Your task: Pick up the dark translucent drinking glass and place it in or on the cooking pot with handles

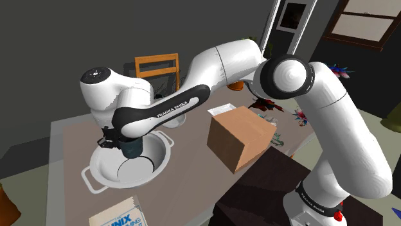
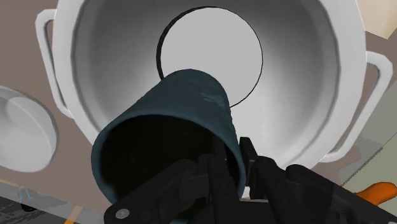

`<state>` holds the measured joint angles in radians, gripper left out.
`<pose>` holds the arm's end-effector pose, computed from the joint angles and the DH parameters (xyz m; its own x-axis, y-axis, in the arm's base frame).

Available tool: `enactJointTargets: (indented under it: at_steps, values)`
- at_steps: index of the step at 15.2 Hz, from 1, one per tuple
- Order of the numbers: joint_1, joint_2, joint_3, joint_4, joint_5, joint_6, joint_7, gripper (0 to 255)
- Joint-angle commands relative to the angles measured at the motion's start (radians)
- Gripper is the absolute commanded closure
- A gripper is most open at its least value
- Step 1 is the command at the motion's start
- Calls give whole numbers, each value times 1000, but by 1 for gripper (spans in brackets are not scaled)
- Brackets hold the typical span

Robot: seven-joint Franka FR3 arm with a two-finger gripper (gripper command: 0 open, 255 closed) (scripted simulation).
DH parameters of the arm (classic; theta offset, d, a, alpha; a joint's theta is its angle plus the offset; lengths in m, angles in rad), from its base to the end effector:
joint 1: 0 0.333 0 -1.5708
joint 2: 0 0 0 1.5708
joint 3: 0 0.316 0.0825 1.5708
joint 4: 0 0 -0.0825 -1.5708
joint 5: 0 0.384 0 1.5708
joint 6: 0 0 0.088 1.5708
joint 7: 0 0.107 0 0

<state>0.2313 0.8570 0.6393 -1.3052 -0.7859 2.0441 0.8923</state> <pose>0.5955 0.4540 0.2954 0.9666 0.1501 0.2077 0.1257 -0.9840 0.1261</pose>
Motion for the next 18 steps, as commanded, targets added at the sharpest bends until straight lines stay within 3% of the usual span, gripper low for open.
enactJointTargets:
  at_steps: [1,2,3,18]
  values:
    - [0,0,0,0,0,0,0,255]
    - [0,0,0,0,0,0,0,255]
    - [0,0,0,0,0,0,0,0]
    - [-5,-71,33,0,36,-68,-14,0]
